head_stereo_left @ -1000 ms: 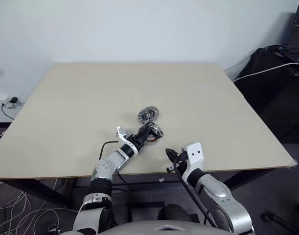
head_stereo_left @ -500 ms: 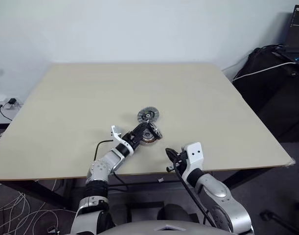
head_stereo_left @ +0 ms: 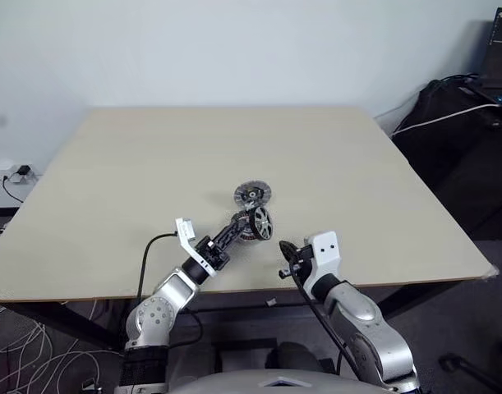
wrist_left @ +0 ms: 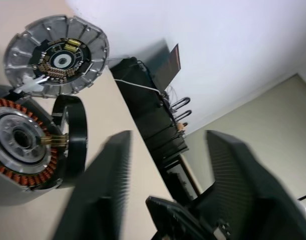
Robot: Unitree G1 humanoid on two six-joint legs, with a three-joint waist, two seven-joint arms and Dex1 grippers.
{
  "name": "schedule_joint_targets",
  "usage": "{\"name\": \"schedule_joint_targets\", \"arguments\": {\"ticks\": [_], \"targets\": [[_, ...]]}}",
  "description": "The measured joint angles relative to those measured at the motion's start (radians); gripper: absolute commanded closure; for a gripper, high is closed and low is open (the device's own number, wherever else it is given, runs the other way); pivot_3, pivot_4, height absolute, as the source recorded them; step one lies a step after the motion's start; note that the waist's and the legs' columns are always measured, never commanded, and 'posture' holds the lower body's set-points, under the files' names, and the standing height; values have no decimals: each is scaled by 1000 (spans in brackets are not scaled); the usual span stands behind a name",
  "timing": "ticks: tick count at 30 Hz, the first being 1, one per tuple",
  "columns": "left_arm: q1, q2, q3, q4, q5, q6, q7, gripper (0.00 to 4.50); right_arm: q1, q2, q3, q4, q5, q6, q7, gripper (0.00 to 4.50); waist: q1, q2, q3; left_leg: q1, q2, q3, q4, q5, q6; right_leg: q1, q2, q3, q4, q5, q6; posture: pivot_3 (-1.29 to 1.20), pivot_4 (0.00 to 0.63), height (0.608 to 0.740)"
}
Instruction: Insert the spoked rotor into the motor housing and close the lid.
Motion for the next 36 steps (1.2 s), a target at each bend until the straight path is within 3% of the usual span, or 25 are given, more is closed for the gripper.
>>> {"name": "schedule_joint_targets", "arguments": {"ticks": [4, 10, 13, 25, 36], "targets": [[37, 50, -86, -22, 202, -159, 15, 4470, -77, 17, -38, 82, -52, -3, -69, 4500, 3, 0, 0, 0, 0, 0, 0, 0, 0, 0, 0, 0, 0, 0, 0, 0, 0, 740], [56, 98, -188, -8, 532, -484, 84, 4470, -181, 43, -90, 190, -83, -6, -119, 4500, 4, 3, 0, 0, 0, 1, -1, 0, 0, -1, -1, 2, 0, 0, 0, 0, 0, 740], [68, 103, -213, 18, 619, -593, 108, 4470, -224, 52, -83, 215, -90, -5, -113, 4500, 1, 4, -1, -2, 0, 2, -2, 0, 0, -4, -2, 2, 1, 0, -1, 0, 0, 740], [80, 87, -213, 72, 632, -631, 143, 4470, -311, 83, 58, 301, -130, 42, -44, 4500, 1, 5, -1, -3, 0, 3, -1, 1, 1, -6, 0, 2, 2, 1, 1, 0, 0, 740], [80, 87, -215, 72, 625, -630, 144, 4470, -343, 88, 52, 382, -154, 41, -44, 4500, 0, 5, -1, -3, 0, 4, -1, 1, 1, -6, 5, 1, 3, 1, 2, 0, 0, 740]]}}
